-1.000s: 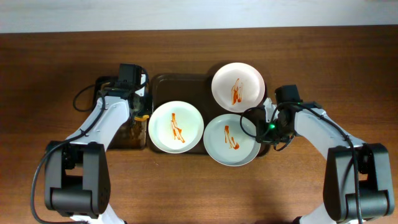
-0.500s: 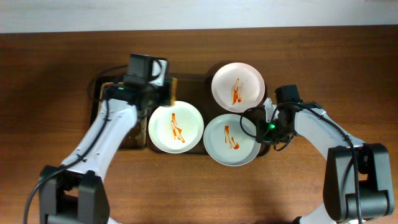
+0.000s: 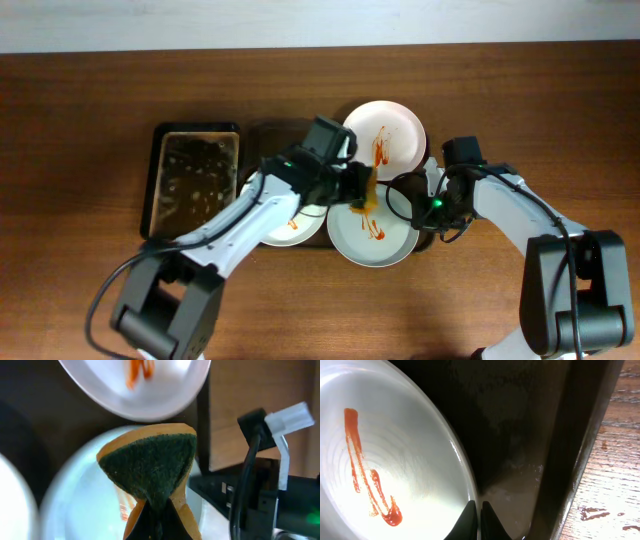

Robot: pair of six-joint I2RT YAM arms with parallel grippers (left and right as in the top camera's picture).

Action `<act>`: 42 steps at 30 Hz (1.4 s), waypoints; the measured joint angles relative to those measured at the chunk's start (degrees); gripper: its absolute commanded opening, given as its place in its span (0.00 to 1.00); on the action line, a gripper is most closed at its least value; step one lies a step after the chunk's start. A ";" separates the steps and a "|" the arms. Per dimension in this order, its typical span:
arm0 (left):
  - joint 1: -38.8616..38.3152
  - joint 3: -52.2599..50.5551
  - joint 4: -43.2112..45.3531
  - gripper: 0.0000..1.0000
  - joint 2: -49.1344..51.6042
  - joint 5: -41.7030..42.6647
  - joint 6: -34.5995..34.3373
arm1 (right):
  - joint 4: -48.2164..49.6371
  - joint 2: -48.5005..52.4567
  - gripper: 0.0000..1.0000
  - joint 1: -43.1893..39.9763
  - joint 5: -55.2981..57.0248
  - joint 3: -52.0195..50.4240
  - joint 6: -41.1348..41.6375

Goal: Clean dirty plates on tray and stack at the side
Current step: 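Scrub the right-held plate with the sponge in the left gripper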

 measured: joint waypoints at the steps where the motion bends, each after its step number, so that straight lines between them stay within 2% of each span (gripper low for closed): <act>1: -0.55 0.00 2.05 0.00 1.14 2.19 -2.08 | 0.00 0.00 0.04 0.00 0.00 0.00 0.00; 5: -1.40 0.02 8.81 0.00 5.42 10.56 -5.90 | -0.09 0.00 0.04 0.00 0.00 0.02 1.38; 10: -1.46 0.02 8.87 0.00 8.52 16.83 -8.94 | 0.48 0.00 0.04 0.00 0.13 0.02 4.39; 21: -3.39 0.02 7.39 0.00 12.11 18.78 -9.75 | 0.48 0.00 0.04 0.00 0.13 0.02 5.57; 31: -3.04 0.44 3.50 0.00 12.39 7.56 -4.11 | 0.24 0.00 0.04 0.00 0.11 0.02 5.79; 38: 0.28 1.03 5.60 0.00 12.39 -4.48 0.46 | 0.09 0.00 0.04 0.02 -0.09 0.07 5.97; 42: 0.35 0.98 7.58 0.00 12.39 -7.76 3.69 | 0.11 0.00 0.04 0.02 -0.07 0.07 6.12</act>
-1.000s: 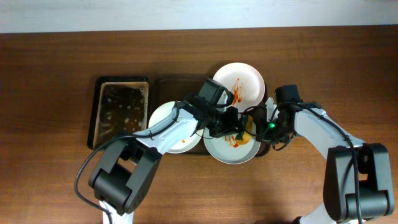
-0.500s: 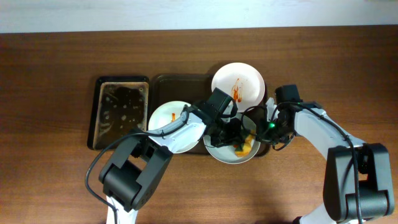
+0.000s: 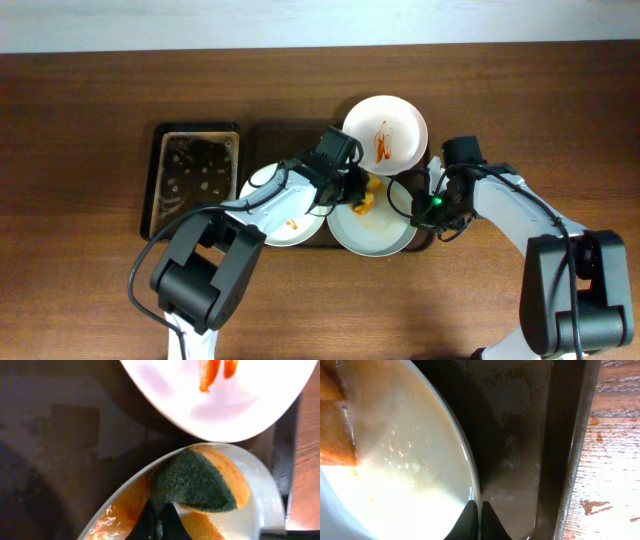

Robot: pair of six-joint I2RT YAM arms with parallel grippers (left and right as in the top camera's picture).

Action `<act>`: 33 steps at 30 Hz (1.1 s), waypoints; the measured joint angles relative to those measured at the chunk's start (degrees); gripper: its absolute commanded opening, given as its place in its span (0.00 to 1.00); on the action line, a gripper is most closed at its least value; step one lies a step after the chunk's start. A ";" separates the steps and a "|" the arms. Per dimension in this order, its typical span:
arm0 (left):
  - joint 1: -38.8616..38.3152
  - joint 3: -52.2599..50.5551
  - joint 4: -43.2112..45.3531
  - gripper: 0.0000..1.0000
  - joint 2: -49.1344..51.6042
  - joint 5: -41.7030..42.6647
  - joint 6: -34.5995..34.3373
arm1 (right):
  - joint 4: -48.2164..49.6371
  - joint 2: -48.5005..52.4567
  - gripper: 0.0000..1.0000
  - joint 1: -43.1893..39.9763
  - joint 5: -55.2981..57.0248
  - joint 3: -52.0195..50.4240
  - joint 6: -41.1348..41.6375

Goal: Clean dirty plates on tray and stack at the side
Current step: 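Scrub the right-held plate with the sponge in the left gripper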

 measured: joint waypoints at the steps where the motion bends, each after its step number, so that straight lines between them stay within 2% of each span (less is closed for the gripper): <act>1: 0.02 0.11 -1.09 0.00 0.00 -0.26 0.68 | -0.04 0.00 0.04 0.00 -0.02 0.02 0.04; 7: 0.20 0.74 -9.25 0.00 -1.40 0.17 2.75 | -0.70 0.00 0.04 0.11 -0.02 0.02 -0.17; 13: 0.31 0.44 -16.50 0.00 -5.90 -1.88 9.29 | -0.76 0.00 0.04 0.15 0.26 0.02 -0.33; 18: 0.31 0.20 -15.26 0.00 -11.02 -2.25 10.62 | -0.79 0.00 0.04 0.13 0.68 0.02 -0.33; 26: -1.46 0.13 -14.56 0.00 -11.08 0.04 2.34 | -0.76 0.00 0.04 0.13 0.74 0.02 -0.33; 30: -3.37 0.13 -10.23 0.00 -8.04 5.25 -1.42 | -0.79 0.00 0.04 0.13 0.87 0.02 -0.31; 33: -4.66 0.13 -10.12 0.00 -5.60 8.61 -4.00 | -0.79 0.00 0.04 0.13 0.87 0.02 -0.33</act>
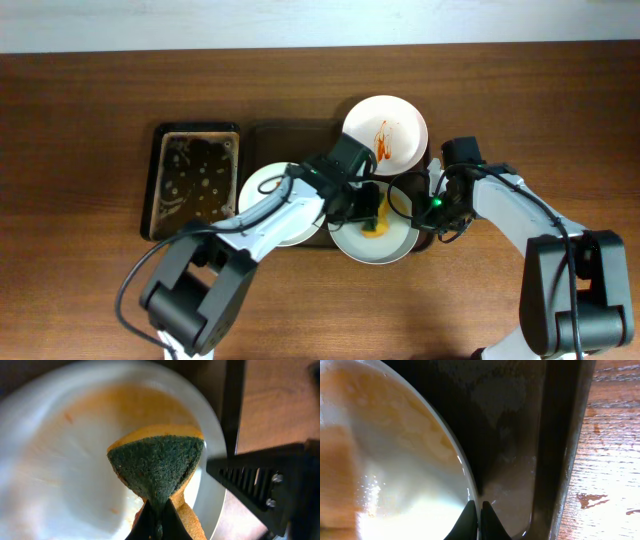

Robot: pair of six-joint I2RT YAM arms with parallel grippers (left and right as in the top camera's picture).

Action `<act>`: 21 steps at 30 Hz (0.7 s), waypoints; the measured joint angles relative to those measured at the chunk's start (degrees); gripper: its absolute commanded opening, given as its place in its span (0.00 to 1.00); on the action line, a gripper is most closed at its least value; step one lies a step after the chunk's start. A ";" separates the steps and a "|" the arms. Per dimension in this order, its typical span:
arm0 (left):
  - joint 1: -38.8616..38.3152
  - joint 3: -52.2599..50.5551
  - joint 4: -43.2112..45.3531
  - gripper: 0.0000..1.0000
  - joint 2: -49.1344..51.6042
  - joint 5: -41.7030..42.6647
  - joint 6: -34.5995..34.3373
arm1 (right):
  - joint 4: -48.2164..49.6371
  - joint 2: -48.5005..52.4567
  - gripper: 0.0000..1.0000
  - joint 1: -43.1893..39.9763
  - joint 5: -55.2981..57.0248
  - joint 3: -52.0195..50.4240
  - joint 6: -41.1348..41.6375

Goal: Clean dirty plates on tray and stack at the side
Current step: 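Scrub the right-held plate with the sponge in the left gripper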

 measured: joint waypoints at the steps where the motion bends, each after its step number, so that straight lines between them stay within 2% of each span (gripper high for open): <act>1: -0.24 0.00 0.02 0.00 0.63 0.81 -0.72 | 0.00 0.00 0.04 0.00 0.00 0.00 0.02; 7: -0.44 -0.04 0.52 0.00 1.25 1.99 -2.05 | 0.00 0.00 0.04 0.00 0.00 0.00 0.04; 15: 0.09 -0.04 -1.38 0.00 1.25 -9.79 3.23 | 0.00 0.00 0.04 0.02 -0.02 0.00 0.04; 21: 3.06 1.09 -2.60 0.00 1.20 -10.75 8.33 | 0.09 0.00 0.04 0.00 -0.02 0.00 0.11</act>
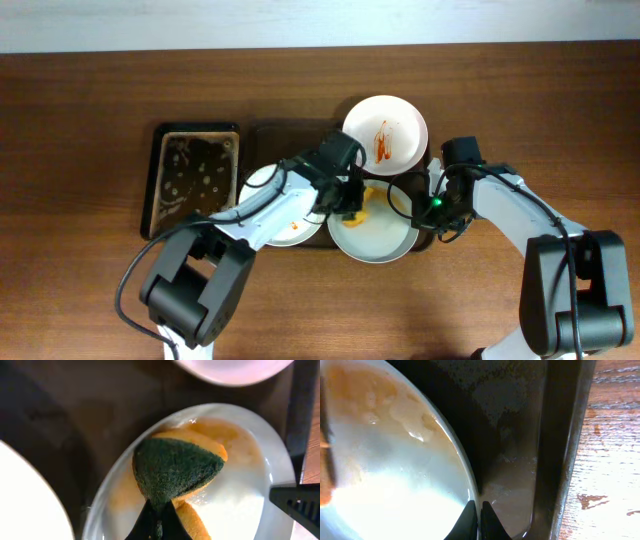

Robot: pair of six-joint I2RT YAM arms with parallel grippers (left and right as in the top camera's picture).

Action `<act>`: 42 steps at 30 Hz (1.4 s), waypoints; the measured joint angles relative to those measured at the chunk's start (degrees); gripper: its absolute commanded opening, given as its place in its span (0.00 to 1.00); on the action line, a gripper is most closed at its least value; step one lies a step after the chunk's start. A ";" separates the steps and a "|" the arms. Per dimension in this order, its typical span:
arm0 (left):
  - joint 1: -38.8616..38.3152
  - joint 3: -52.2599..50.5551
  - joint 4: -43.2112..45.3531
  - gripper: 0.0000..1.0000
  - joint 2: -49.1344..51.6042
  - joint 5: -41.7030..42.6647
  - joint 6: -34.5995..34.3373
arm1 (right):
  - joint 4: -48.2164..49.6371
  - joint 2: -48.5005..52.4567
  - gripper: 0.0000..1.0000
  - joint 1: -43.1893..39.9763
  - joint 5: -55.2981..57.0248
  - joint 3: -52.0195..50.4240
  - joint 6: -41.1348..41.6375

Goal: Clean dirty plates on tray and stack at the side
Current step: 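Scrub the right-held plate with the sponge in the left gripper, then lift the cleaned plate with the right gripper and place it right of tray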

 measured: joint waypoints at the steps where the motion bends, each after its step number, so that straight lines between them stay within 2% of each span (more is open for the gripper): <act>1: 0.72 0.85 -0.87 0.00 -0.35 0.15 1.18 | 0.00 0.00 0.06 0.00 0.02 0.00 0.04; 4: 2.64 1.36 -2.16 0.00 -3.17 0.15 3.65 | -0.02 0.00 0.12 0.00 0.28 0.00 0.00; 11: 10.97 2.58 -9.16 0.00 -9.77 -0.33 8.31 | -0.22 0.00 0.13 0.00 1.14 -0.02 0.07; 13: 15.02 2.62 -11.06 0.00 -9.81 -1.38 8.94 | -0.22 0.00 0.11 0.00 1.31 -0.04 0.07; 15: 17.73 2.62 -12.00 0.00 -9.81 -2.51 9.16 | -0.20 0.00 0.04 0.00 1.31 -0.09 0.13; 22: 25.11 2.62 -13.79 0.00 -9.81 -5.53 12.04 | -0.02 0.00 0.04 0.00 0.68 -0.11 0.04; 27: 28.57 2.62 -17.00 0.00 -9.81 -9.38 13.22 | -3.98 -0.48 0.04 0.00 1.42 1.51 -0.55; 35: 34.69 2.62 -17.66 0.00 -9.81 -11.45 13.46 | -13.29 -5.81 0.04 0.00 15.61 11.45 -0.83; 42: 37.27 2.62 -17.64 0.00 -9.81 -11.65 13.49 | -16.24 -5.95 0.04 0.90 29.09 17.35 -0.83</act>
